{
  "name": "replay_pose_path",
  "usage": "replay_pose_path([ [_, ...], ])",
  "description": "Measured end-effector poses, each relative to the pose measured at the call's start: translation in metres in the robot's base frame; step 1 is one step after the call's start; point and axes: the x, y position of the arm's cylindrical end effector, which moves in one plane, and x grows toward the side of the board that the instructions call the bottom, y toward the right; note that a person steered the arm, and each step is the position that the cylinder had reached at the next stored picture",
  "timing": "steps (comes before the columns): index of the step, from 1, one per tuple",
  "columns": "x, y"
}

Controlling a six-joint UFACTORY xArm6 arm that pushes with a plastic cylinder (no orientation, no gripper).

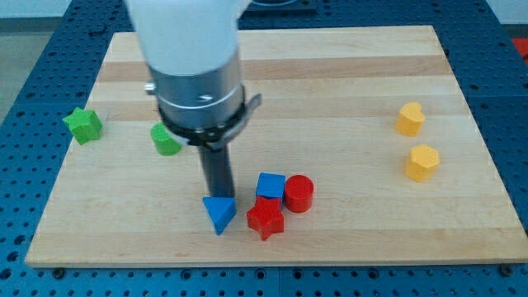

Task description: Move the blue cube to the left side of the red star

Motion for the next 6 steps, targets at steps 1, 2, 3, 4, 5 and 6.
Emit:
replay_pose_path([
  [1, 0.0, -0.024],
  [2, 0.019, -0.03],
  [3, 0.03, -0.027],
  [4, 0.034, -0.013],
  [5, 0.036, 0.014],
  [6, 0.038, 0.027],
])
